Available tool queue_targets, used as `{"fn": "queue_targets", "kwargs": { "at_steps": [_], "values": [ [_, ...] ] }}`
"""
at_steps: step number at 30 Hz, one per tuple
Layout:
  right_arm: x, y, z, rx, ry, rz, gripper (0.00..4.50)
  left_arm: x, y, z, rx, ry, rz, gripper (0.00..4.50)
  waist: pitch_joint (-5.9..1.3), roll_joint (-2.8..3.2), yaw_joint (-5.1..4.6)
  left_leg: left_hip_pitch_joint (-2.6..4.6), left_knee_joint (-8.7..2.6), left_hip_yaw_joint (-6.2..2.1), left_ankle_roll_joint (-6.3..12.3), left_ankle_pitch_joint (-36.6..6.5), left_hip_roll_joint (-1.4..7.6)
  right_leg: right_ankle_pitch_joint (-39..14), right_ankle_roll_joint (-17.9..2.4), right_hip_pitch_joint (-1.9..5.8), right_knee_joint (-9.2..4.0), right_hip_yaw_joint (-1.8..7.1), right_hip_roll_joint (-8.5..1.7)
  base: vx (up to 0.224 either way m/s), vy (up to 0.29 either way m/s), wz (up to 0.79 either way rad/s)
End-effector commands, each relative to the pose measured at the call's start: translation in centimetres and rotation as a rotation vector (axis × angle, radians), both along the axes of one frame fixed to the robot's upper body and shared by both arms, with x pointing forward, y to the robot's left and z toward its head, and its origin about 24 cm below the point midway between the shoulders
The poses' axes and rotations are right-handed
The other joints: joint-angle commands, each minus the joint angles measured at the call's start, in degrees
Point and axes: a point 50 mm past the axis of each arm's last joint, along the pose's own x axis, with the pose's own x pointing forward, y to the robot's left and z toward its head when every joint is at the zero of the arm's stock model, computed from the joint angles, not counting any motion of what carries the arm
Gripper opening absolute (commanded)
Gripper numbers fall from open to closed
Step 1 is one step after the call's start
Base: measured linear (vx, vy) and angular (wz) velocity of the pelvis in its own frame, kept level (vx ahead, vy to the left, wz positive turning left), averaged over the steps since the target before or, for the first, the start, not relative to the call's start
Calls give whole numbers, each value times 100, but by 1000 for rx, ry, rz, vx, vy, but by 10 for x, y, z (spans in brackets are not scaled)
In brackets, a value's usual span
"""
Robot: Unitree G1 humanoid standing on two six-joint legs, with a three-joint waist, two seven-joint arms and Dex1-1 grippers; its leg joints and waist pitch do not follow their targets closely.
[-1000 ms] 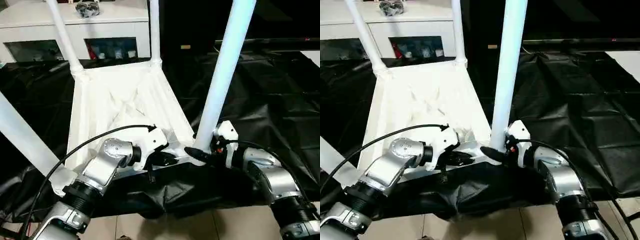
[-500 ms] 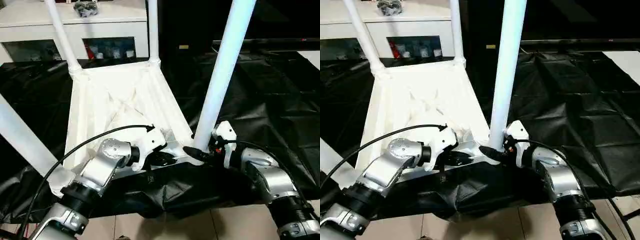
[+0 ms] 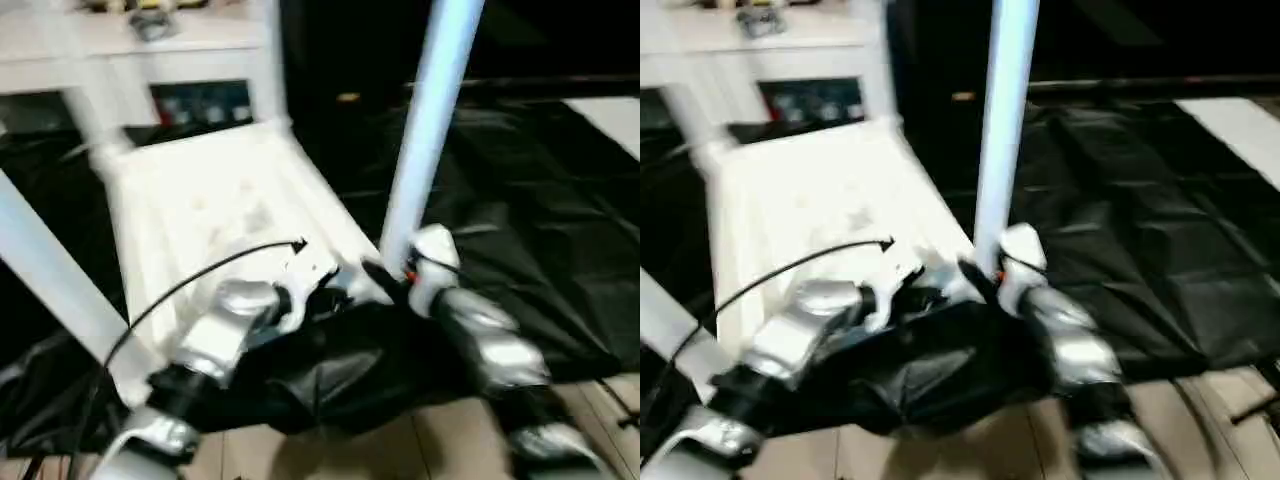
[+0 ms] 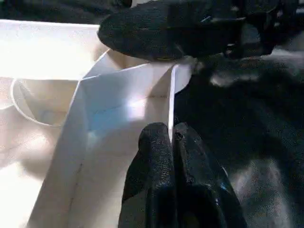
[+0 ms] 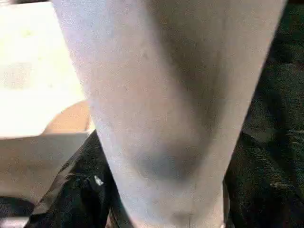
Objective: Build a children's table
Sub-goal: Rotate leg to tighten
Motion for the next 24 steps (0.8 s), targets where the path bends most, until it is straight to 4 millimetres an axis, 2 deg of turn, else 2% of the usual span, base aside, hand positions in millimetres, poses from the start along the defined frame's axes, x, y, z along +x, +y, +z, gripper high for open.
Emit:
{"fn": "queue_targets", "kwargs": {
  "at_steps": [1,4,5,8,9,10,11,12,14,15,16,17,19,20,21,22,23,24],
  "values": [
    [-19,30,-27,-25,120,136,318,-5,-21,11,-61,-32,-69,0,-272,-43,31,32,-443,-53,-4,-2216,83,-2793,-752,164,-575,146,-229,0,0,0],
    [-19,33,-25,12,113,155,334,-9,-19,9,-54,-37,-105,0,-277,-31,25,4,-456,-61,11,-2162,94,-2597,-794,174,-553,148,-220,0,0,0],
    [-18,32,-23,8,104,161,350,-9,-17,9,-51,-42,-113,0,-284,-32,14,-16,-467,-69,27,-2132,104,-2406,-863,197,-522,152,-223,0,0,0],
    [-17,25,-16,-25,48,226,378,-11,-9,10,-47,-51,-161,0,-297,-25,18,-13,-461,-61,57,-2070,110,-2161,-960,205,-497,159,-224,0,0,0],
    [-17,24,-15,-21,44,239,378,-12,-8,11,-46,-52,-172,0,-311,-25,21,-21,-450,-49,90,-1933,107,-1936,-1031,219,-478,171,-223,0,0,0],
    [-17,22,-13,-23,36,268,378,-13,-7,11,-44,-54,-187,0,-311,-25,21,-21,-450,-49,90,-1933,107,-1936,-1031,219,-478,171,-223,0,0,0],
    [-18,20,-12,-28,31,295,378,-13,-5,11,-42,-57,-204,0,-318,-27,29,-31,-444,-33,145,-1731,115,-1579,-1155,239,-441,178,-218,0,0,0],
    [-18,19,-11,-30,29,303,378,-14,-4,12,-42,-58,-210,0,-317,-28,39,-30,-441,-32,167,-1691,111,-1531,-1178,246,-439,173,-216,0,0,0],
    [-25,8,-2,-19,-1,457,378,-17,8,13,-29,-54,-282,0,-324,-22,62,-21,-431,-26,231,-1625,114,-1418,-1218,260,-429,175,-211,0,0,0],
    [-27,6,0,-15,-9,501,378,-17,11,14,-26,-49,-298,0,-324,2,89,-4,-426,-14,291,-1566,133,-1155,-1316,254,-404,182,-202,0,0,0],
    [-30,3,3,-10,-16,545,378,-18,13,14,-24,-44,-313,0,-324,2,89,-4,-426,-14,291,-1566,133,-1155,-1316,254,-404,182,-202,0,0,0],
    [-33,1,4,-3,-11,584,378,-19,16,15,-25,-40,-324,0,-322,4,123,6,-421,-5,331,-1513,139,-982,-1397,260,-388,183,-197,0,0,0],
    [-37,-2,6,-4,-6,634,378,-19,19,16,-22,-35,-339,0,-321,11,170,25,-425,1,318,-1530,145,-1041,-1442,249,-385,185,-203,0,0,0],
    [-47,-11,7,-20,21,751,378,-21,27,16,-11,-17,-375,0,-317,6,188,37,-426,1,304,-1546,146,-1087,-1436,253,-389,181,-196,0,0,0],
    [-49,-15,6,-30,33,774,378,-22,30,16,-4,-12,-394,0,-314,9,227,63,-426,11,307,-1637,161,-1172,-1414,240,-392,192,-198,0,0,0],
    [-52,-19,6,-44,53,805,378,-23,33,16,7,-6,-423,0,-300,3,249,43,-437,11,291,-1668,159,-1263,-1383,246,-392,195,-200,0,0,0],
    [-54,-22,6,-40,69,823,378,-23,35,16,15,0,-437,0,-292,-45,267,43,-450,14,266,-1699,162,-1372,-1341,245,-411,194,-197,0,0,0],
    [-54,-22,6,-40,69,823,378,-23,35,16,15,0,-437,0,-291,-28,277,43,-450,9,245,-1700,165,-1410,-1338,243,-397,201,-208,0,0,0]
  ]
}}
